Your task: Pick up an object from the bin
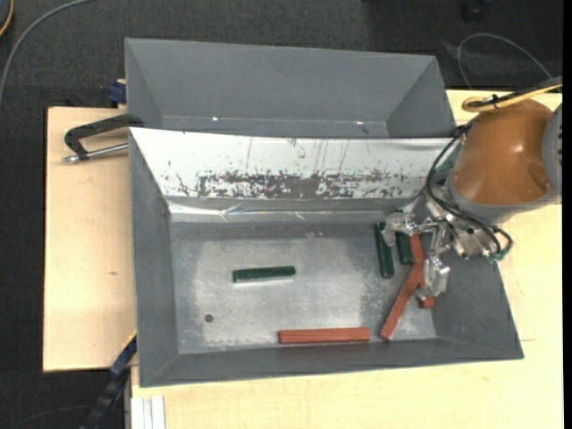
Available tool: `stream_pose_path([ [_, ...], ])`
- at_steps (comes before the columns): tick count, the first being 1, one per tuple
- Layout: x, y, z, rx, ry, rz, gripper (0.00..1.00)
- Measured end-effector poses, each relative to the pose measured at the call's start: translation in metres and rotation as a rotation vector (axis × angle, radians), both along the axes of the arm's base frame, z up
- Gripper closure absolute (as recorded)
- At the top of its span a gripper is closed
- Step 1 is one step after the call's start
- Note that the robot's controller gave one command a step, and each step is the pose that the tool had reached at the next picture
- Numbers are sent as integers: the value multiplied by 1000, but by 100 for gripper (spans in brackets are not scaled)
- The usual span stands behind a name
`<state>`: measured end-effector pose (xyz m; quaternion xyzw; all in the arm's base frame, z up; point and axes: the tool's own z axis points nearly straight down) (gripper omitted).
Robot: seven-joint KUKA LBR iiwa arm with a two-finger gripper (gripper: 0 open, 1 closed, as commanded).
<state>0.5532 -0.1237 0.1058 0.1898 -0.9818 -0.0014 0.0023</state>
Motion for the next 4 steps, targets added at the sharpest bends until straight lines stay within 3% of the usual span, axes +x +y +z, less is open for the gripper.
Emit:
stream_pose_path([
  [1,-2,-16,-35,9,-6,552,0],
  [2,-16,12,-35,4,-6,1067,0],
  [3,-33,20,-35,6,-7,1440,0],
  [4,-32,19,-34,2,-8,1439,100],
])
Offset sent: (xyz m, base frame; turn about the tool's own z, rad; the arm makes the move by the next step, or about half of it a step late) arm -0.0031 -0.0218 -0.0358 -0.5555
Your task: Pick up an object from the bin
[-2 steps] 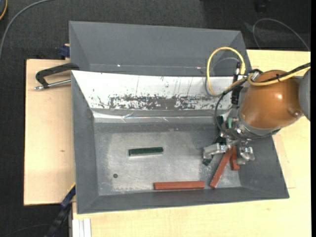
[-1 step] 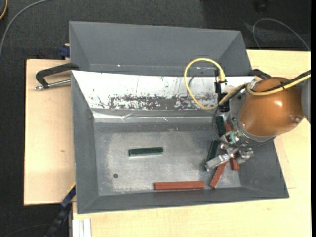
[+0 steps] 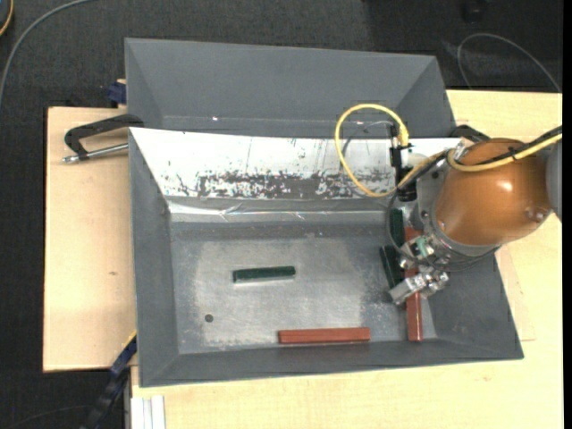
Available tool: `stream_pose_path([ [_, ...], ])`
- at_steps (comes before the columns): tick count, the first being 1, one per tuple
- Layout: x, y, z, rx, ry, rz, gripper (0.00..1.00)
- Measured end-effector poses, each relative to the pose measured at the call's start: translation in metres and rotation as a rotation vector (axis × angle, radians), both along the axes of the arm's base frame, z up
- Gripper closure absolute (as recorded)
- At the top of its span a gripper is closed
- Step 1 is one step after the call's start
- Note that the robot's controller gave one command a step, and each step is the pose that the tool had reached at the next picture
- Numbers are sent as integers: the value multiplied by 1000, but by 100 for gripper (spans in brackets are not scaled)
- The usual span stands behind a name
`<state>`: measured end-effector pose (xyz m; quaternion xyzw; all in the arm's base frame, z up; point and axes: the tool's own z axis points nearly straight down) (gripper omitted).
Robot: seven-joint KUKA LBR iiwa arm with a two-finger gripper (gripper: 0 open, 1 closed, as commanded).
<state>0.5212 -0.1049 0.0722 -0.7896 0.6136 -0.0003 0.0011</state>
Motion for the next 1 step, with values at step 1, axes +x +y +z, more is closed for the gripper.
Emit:
stream_pose_path([
  [1,22,10,151,0,-11,-17,100],
])
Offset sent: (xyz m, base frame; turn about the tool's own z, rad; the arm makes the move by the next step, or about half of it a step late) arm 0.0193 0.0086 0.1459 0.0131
